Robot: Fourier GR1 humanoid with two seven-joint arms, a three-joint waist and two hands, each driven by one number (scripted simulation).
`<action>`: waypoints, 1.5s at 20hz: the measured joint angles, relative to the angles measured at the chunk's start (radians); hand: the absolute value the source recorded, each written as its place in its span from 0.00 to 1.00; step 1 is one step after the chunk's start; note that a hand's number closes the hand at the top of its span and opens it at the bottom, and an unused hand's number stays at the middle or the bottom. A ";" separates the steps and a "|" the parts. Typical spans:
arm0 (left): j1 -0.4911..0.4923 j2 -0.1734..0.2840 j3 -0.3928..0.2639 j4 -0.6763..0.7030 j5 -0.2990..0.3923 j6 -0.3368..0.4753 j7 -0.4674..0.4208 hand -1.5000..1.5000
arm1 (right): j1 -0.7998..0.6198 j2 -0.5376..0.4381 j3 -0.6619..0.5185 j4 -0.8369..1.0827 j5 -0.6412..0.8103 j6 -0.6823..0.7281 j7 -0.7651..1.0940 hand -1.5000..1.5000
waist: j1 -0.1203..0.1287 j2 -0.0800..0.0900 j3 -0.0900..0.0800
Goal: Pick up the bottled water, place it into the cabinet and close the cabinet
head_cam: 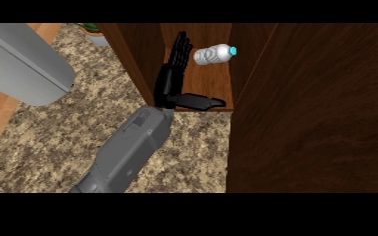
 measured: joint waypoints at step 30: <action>0.804 0.412 -0.037 -0.941 0.063 -0.094 0.105 0.00 | 0.045 -0.272 0.254 -0.079 0.176 0.246 -0.054 1.00 | 0.006 -0.005 -0.002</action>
